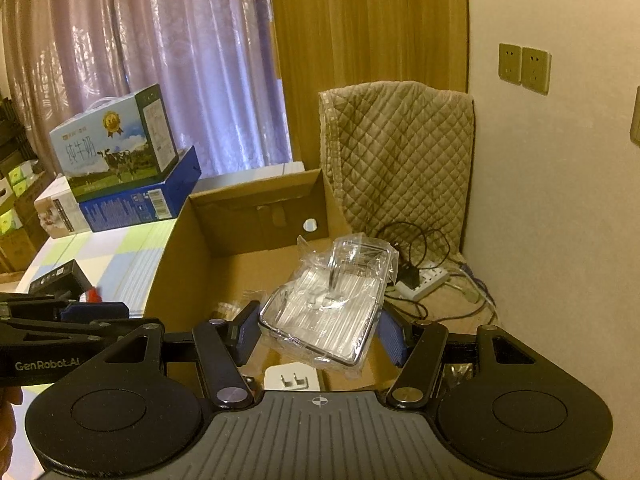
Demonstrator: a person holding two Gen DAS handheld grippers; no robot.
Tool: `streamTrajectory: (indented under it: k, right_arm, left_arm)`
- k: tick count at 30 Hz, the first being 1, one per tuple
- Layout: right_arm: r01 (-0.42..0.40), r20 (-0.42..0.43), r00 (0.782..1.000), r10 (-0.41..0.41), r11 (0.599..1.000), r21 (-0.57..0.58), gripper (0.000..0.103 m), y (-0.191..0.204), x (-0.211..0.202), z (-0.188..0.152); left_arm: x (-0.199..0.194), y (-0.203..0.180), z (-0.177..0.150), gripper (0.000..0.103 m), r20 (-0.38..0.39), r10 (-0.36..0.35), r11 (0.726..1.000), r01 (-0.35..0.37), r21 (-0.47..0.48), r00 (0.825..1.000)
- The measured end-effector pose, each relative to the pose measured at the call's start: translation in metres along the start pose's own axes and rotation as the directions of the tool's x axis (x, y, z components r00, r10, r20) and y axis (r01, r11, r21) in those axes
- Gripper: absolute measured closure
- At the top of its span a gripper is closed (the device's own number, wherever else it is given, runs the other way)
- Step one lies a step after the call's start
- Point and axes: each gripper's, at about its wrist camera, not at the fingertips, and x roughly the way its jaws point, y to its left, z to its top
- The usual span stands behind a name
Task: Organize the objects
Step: 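Open the left gripper to drop the hair tie while the right gripper releases the rack into the box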
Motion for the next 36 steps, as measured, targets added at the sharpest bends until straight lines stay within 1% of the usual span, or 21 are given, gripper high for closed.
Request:
streamTrajectory:
  k: [3,5,8,13,16,19,21,22,23,28,36]
  right_arm:
    - [-0.004,-0.002,1.000,0.004,1.000,-0.001,0.045,0.002,-0.001,0.000]
    - [-0.007,-0.003,1.000,0.007,1.000,-0.002,0.045,0.004,-0.001,0.000]
    - [-0.016,-0.006,1.000,0.016,1.000,0.000,0.045,0.007,-0.001,0.000]
    - [-0.037,-0.005,0.999,0.037,0.999,-0.003,0.045,0.015,0.000,0.003]
    - [-0.058,-0.004,0.998,0.058,0.998,0.001,0.045,0.019,0.002,0.006]
    - [-0.080,-0.006,0.997,0.080,0.997,0.024,0.044,0.020,0.008,0.009]
    - [-0.100,0.007,0.995,0.100,0.994,0.048,0.037,0.019,0.011,0.009]
    - [-0.101,0.016,0.995,0.100,0.994,0.050,0.030,0.019,0.011,0.009]
    - [-0.092,0.025,0.996,0.091,0.995,0.048,0.028,0.019,0.011,0.009]
    - [-0.085,0.025,0.996,0.083,0.993,0.086,0.027,0.015,0.006,0.008]
    - [-0.082,0.032,0.996,0.079,0.993,0.089,0.028,0.026,-0.015,0.002]
  left_arm:
    - [-0.006,0.005,-0.003,0.062,0.007,0.003,1.000,-0.003,-0.014,1.000]
    - [-0.012,0.009,-0.006,0.059,0.011,0.013,1.000,-0.013,-0.028,1.000]
    - [-0.020,0.016,-0.011,0.058,0.013,0.025,0.998,-0.024,-0.049,1.000]
    - [-0.033,0.026,-0.019,0.051,0.024,0.041,0.997,-0.039,-0.070,0.999]
    - [-0.038,0.031,-0.020,0.049,0.030,0.052,0.996,-0.049,-0.078,0.998]
    - [-0.040,0.036,-0.021,0.043,0.032,0.059,0.995,-0.056,-0.084,0.998]
    - [-0.041,0.040,-0.021,0.038,0.033,0.064,0.994,-0.061,-0.089,0.997]
    - [-0.042,0.041,-0.022,0.035,0.033,0.065,0.994,-0.062,-0.091,0.997]
    - [-0.042,0.043,-0.023,0.034,0.033,0.067,0.994,-0.063,-0.094,0.997]
    - [-0.045,0.052,-0.029,0.031,0.026,0.075,0.991,-0.072,-0.110,0.997]
    - [-0.065,0.062,-0.043,0.028,0.031,0.094,0.988,-0.089,-0.128,0.995]
